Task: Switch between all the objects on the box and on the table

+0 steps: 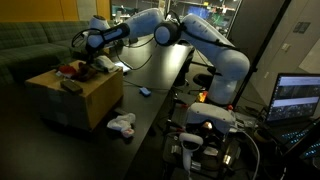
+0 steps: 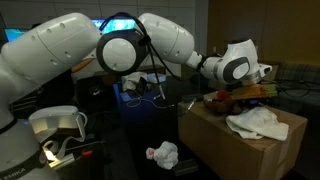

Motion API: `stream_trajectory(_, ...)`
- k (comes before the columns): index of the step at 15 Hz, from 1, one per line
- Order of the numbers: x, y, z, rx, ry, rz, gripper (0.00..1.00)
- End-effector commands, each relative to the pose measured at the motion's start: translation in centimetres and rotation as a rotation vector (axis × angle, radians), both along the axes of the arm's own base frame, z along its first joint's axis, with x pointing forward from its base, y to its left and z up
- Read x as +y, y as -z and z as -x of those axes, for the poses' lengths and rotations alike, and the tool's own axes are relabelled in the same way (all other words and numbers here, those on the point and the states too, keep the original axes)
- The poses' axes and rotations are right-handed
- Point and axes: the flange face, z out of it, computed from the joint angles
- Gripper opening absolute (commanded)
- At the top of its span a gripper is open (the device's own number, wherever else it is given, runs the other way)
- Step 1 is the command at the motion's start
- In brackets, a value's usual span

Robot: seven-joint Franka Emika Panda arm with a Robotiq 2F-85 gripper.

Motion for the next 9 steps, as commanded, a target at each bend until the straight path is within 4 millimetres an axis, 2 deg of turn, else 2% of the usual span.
stream_trajectory(1,-0.1,-1.6,-0.8,-0.001,-0.005,0.026,0.46)
stream_trajectory(7,-1.0,-5.6,-0.6,-0.011,0.003,0.013,0.93)
stream_trajectory(8,-1.2,-6.2,-0.6,-0.023,0.008,0.013,0.99)
stream_trajectory(9,-1.4,-6.9,-0.4,-0.027,0.013,0.013,1.0)
